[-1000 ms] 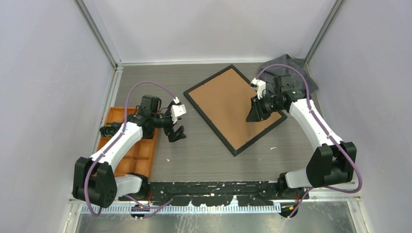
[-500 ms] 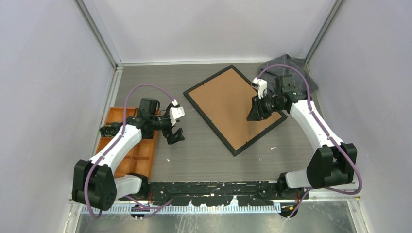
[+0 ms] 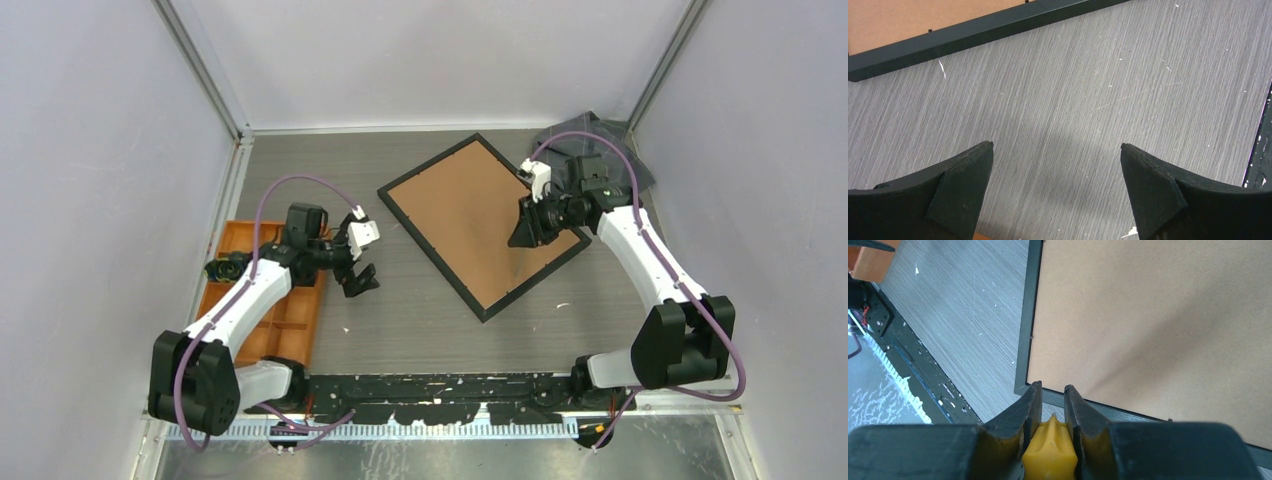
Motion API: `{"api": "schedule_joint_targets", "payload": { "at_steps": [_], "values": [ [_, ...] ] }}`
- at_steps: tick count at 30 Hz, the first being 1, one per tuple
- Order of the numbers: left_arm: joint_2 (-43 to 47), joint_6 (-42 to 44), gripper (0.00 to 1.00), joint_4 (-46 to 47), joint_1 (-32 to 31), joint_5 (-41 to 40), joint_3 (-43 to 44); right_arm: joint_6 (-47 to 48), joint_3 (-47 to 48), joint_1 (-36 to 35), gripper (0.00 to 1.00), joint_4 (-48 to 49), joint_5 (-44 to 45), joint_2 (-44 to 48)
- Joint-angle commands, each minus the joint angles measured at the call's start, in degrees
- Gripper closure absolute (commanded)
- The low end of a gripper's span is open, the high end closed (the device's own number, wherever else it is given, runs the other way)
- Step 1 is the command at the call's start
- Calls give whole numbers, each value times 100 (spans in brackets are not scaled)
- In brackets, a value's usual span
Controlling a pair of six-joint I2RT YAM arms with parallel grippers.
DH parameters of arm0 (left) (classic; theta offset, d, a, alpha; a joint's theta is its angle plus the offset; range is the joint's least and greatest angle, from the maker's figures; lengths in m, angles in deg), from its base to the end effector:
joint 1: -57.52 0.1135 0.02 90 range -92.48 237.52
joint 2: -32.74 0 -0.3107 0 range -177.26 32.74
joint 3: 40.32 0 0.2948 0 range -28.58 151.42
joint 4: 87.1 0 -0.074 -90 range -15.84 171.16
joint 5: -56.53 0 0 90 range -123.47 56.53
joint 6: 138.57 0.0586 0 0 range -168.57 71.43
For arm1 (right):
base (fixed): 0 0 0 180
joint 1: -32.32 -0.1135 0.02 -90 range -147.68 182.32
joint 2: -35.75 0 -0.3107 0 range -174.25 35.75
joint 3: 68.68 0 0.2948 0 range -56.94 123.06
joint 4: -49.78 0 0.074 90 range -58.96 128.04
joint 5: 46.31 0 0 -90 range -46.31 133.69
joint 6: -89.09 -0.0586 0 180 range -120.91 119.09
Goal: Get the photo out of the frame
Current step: Adjust the screwdriver.
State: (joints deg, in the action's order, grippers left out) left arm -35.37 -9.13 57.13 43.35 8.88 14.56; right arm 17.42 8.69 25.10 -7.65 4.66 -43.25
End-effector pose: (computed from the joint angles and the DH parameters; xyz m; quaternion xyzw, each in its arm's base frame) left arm 0.2503 -0.1039 0.2458 0.5068 0.7225 -0.2587 0.3927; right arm 0.3097 0.0764 0.3076 -0.2878 0.8662 0.2961 0.2814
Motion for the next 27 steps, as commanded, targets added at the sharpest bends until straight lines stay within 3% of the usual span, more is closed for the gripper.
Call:
{"api": "schedule_joint_targets", "payload": {
  "at_steps": [1,27],
  "values": [
    [189,11,0,213,38,5,-58,-45,12,61,99,196,-6,258],
    [277,-15,0,439,46,230,-199,-388,-32,132,100,288,-121,256]
  ]
}}
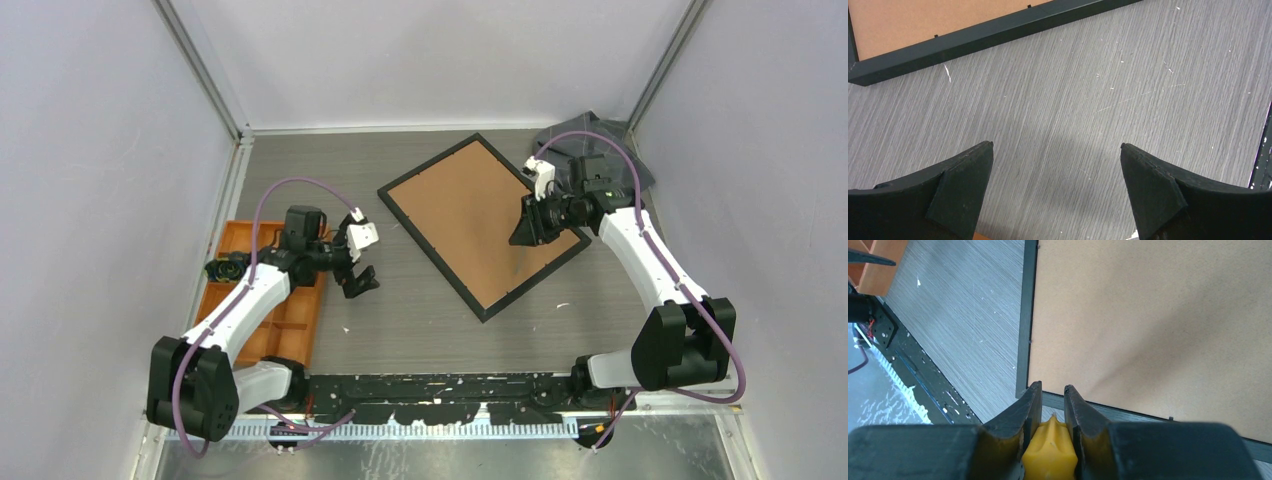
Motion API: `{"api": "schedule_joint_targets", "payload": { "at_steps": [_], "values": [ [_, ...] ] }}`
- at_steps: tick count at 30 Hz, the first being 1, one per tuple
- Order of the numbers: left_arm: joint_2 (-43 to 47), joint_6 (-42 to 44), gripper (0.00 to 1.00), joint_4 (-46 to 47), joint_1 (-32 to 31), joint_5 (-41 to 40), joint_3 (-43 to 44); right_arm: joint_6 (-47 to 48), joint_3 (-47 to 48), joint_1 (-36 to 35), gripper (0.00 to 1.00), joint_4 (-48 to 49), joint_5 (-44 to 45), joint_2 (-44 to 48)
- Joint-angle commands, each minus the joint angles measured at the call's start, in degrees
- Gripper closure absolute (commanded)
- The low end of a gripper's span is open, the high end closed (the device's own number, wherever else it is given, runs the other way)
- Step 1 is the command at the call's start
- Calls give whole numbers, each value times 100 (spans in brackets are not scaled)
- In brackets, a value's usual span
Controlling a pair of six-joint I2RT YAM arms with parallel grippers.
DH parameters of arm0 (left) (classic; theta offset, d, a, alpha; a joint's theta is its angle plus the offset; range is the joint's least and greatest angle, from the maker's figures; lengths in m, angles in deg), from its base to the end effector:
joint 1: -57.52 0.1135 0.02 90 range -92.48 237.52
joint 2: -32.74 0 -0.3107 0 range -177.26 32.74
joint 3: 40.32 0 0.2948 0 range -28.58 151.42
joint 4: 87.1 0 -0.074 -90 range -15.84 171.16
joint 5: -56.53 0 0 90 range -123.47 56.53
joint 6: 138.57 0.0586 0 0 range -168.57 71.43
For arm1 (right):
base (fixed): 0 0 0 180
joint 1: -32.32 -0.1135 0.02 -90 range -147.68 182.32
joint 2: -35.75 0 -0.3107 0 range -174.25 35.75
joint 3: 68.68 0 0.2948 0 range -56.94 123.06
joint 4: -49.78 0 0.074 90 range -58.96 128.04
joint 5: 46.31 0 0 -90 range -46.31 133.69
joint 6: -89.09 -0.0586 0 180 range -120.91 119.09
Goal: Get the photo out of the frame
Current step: Adjust the screwdriver.
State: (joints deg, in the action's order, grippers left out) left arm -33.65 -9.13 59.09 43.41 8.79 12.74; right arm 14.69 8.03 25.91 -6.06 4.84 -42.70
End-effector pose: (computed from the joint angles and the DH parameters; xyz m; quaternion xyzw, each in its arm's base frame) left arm 0.2447 -0.1022 0.2442 0.5087 0.7159 -0.2527 0.4061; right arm 0.3105 0.0719 0.3080 -0.2640 0.8712 0.2972 0.2880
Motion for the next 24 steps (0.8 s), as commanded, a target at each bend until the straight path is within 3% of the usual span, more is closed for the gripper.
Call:
{"api": "schedule_joint_targets", "payload": {
  "at_steps": [1,24],
  "values": [
    [82,-19,0,233,40,211,12,-148,34,69,99,141,-148,215],
    [158,117,1,565,-265,-277,-49,-654,42,224,99,395,-342,215]
  ]
}}
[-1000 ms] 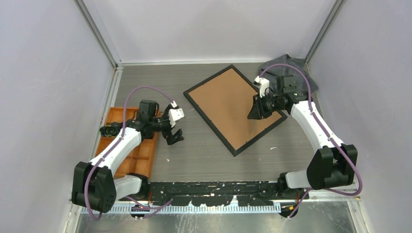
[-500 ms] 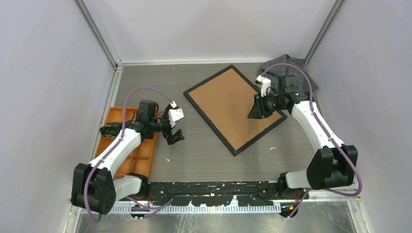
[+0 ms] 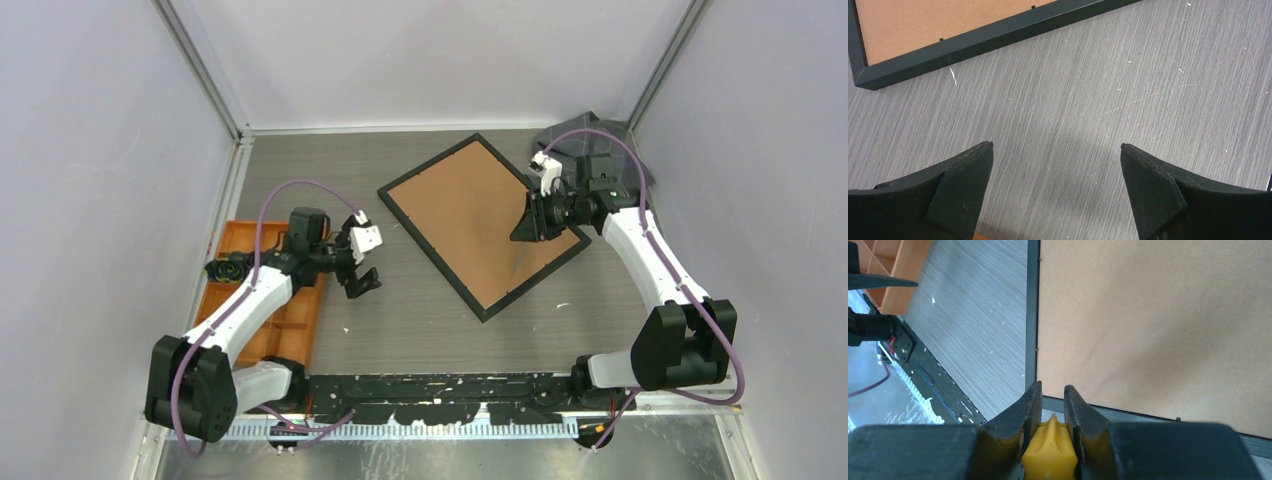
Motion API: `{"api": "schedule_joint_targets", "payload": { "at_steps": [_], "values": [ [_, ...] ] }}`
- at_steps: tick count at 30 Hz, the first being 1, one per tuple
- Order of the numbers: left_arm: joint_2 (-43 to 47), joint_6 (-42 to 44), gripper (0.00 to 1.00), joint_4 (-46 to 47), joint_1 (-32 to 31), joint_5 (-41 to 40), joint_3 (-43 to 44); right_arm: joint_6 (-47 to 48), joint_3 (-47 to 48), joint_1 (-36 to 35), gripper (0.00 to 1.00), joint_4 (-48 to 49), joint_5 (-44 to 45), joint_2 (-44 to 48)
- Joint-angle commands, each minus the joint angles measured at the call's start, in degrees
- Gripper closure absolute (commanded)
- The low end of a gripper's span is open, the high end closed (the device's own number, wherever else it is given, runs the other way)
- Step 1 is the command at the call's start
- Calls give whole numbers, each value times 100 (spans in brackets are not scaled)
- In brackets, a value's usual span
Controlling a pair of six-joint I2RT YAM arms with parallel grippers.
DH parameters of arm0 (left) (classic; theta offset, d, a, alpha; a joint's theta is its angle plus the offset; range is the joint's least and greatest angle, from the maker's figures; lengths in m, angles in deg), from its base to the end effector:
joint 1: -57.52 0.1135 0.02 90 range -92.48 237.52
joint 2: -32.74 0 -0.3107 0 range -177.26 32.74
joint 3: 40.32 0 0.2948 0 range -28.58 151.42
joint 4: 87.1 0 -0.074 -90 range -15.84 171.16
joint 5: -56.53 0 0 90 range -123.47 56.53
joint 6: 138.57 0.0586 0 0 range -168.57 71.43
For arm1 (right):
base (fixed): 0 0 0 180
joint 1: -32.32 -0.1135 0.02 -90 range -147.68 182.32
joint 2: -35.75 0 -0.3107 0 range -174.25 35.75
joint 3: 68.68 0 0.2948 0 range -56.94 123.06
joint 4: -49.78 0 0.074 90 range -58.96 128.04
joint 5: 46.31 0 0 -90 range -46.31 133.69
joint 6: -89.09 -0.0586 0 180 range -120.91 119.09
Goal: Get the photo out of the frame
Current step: Adjust the screwdriver.
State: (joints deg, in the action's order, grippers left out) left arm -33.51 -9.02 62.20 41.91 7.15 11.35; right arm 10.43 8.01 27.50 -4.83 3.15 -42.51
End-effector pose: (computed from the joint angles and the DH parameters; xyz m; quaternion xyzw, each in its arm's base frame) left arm 0.2436 -0.1077 0.2395 0.5186 0.7076 -0.2400 0.4156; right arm 0.3131 0.0646 0.3111 -0.2259 0.8744 0.3154 0.2913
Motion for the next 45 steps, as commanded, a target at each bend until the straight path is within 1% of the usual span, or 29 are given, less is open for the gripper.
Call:
{"api": "schedule_joint_targets", "payload": {
  "at_steps": [1,12,35,45],
  "values": [
    [127,106,1,261,-150,-160,114,-250,38,81,99,293,-192,210],
    [82,123,1,250,-349,-242,165,-333,9,148,99,348,-251,205],
    [42,199,2,180,-447,-244,174,-544,11,260,99,475,-249,261],
    [-39,328,2,46,-451,-432,220,-677,27,330,99,508,-234,319]
  ]
}}
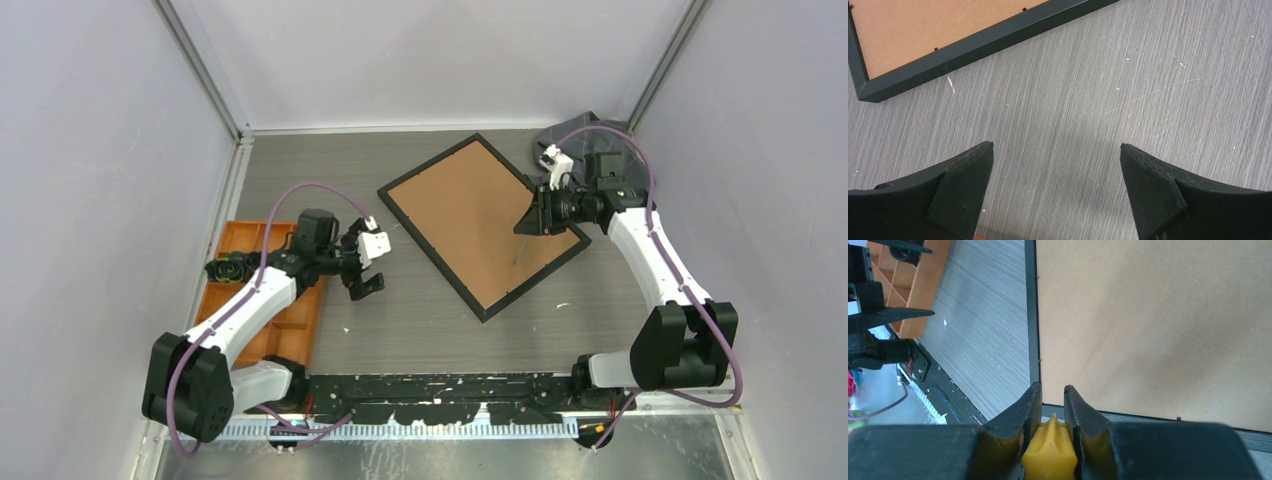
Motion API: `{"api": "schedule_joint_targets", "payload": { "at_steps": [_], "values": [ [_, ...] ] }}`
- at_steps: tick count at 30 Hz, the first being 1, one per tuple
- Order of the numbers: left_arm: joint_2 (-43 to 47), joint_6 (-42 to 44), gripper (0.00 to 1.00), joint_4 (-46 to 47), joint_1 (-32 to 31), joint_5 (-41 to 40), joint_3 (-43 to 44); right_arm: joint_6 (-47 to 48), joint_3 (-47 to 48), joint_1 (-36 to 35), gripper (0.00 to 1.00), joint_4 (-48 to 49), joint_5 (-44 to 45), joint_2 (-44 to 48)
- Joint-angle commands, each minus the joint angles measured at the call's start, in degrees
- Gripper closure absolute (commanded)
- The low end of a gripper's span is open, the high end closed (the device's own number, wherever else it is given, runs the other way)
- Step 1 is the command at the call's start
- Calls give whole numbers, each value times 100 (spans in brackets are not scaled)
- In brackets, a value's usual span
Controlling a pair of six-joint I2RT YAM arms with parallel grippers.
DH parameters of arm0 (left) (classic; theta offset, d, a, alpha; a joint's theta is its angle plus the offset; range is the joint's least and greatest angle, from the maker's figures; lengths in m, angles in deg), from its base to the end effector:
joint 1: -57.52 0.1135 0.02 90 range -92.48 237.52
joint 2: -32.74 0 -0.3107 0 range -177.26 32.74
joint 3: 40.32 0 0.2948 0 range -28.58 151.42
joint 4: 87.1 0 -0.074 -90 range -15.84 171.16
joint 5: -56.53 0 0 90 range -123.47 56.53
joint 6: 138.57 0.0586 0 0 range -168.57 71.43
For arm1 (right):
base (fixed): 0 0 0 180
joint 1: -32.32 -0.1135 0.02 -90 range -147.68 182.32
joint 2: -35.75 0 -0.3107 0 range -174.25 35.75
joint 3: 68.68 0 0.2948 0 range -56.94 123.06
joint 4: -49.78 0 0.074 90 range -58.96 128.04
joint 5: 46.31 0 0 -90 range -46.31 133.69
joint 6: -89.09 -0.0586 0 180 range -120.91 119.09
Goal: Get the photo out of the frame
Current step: Adjust the screwdriver.
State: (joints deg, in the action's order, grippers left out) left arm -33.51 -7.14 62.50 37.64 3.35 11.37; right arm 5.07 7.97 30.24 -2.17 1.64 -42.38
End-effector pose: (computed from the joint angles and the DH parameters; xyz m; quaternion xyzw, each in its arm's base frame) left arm 0.2380 -0.1234 0.2383 0.5509 0.6923 -0.2186 0.4115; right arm 0.3192 0.0509 0.3156 -0.1746 0.8762 0.3305 0.3043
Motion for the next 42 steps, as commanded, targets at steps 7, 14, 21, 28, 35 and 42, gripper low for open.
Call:
{"api": "schedule_joint_targets", "payload": {
  "at_steps": [7,14,21,28,35,42],
  "values": [
    [-124,168,1,-101,-22,-43,321,-290,33,130,99,304,-51,316],
    [-133,215,1,-99,-25,-37,286,-378,22,130,99,382,-67,317],
    [-159,347,1,-142,-64,-160,378,-391,5,327,99,417,-178,375],
    [-173,586,1,-207,-132,-351,444,-517,-38,424,99,517,-274,396],
    [-299,1049,0,-224,-234,-491,388,-715,-69,455,99,689,-279,301],
    [-481,1341,0,-235,-356,-538,396,-917,18,455,99,830,-312,249]
  ]
}}
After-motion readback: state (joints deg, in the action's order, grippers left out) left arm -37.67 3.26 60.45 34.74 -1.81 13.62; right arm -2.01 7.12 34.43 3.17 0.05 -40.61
